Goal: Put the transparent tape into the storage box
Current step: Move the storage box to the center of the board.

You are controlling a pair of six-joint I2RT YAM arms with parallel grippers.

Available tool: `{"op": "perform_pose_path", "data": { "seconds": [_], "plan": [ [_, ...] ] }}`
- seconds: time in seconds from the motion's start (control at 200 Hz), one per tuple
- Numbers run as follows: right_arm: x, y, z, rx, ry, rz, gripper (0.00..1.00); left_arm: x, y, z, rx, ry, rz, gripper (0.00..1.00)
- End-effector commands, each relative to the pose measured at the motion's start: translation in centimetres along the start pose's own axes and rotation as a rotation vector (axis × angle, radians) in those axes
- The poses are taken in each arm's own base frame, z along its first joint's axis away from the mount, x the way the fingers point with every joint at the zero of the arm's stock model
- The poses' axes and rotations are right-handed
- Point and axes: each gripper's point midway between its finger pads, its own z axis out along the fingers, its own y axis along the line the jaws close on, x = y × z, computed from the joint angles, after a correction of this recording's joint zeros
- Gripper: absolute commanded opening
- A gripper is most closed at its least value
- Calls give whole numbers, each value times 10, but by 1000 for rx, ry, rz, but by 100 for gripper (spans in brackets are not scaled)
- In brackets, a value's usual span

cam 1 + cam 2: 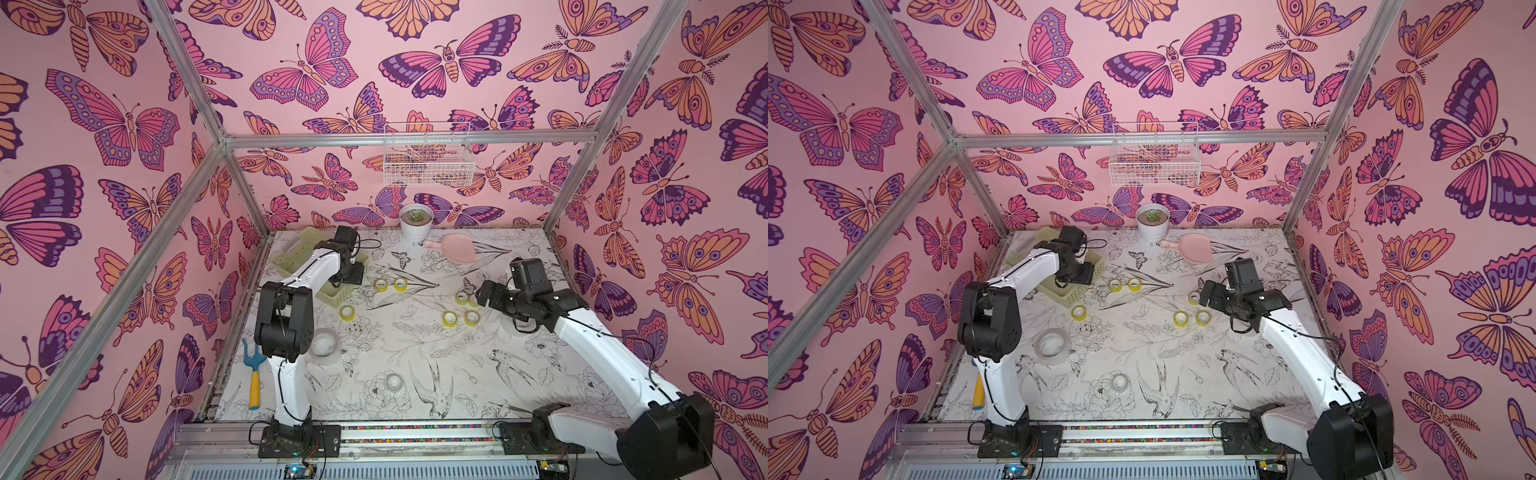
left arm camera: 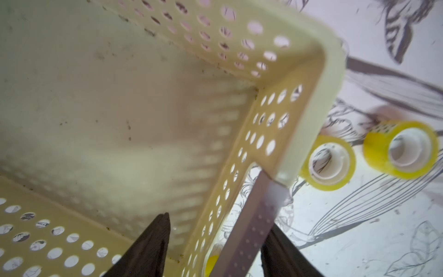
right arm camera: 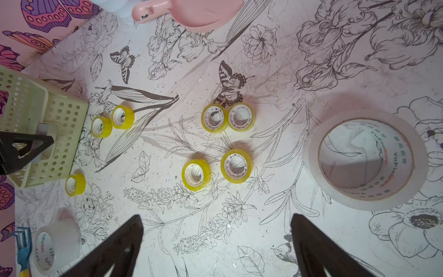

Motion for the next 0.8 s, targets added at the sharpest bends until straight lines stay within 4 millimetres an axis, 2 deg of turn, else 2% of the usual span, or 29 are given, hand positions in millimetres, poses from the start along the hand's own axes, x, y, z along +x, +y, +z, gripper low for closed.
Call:
{"op": "perform_pose_path", "data": {
  "seconds": [0.0, 0.045, 0.145, 0.3, 0.416, 0.506, 0.661, 0.726, 0.796],
  "plan": [
    [-8, 3, -10, 6, -32, -22, 99, 15, 3, -4, -32, 29, 41, 58],
    [-8, 3, -10, 1, -33, -23, 99, 15, 2, -1, -35, 34, 51, 57],
    [-8, 3, -10, 1, -34, -27, 99, 14, -1, 6, -36, 46, 51, 38],
    [-6, 2, -10, 6, -31, -26, 99, -2, -3, 4, -53, 13, 51, 26],
    [-5, 1, -10, 4, -30, -19, 99, -23, -6, 3, -52, -26, 18, 18],
    [-5, 1, -11, 6, -30, -20, 99, -42, -8, 5, -52, -57, -26, 17],
    [-6, 1, -14, 10, -38, -23, 99, -73, -23, 13, -37, -100, -68, 11],
    [-6, 0, -15, 14, -39, -23, 99, -84, -30, 18, -45, -111, -85, 0],
    [-5, -2, -15, 17, -38, -21, 99, -97, -38, 21, -49, -127, -120, 0]
  ]
}}
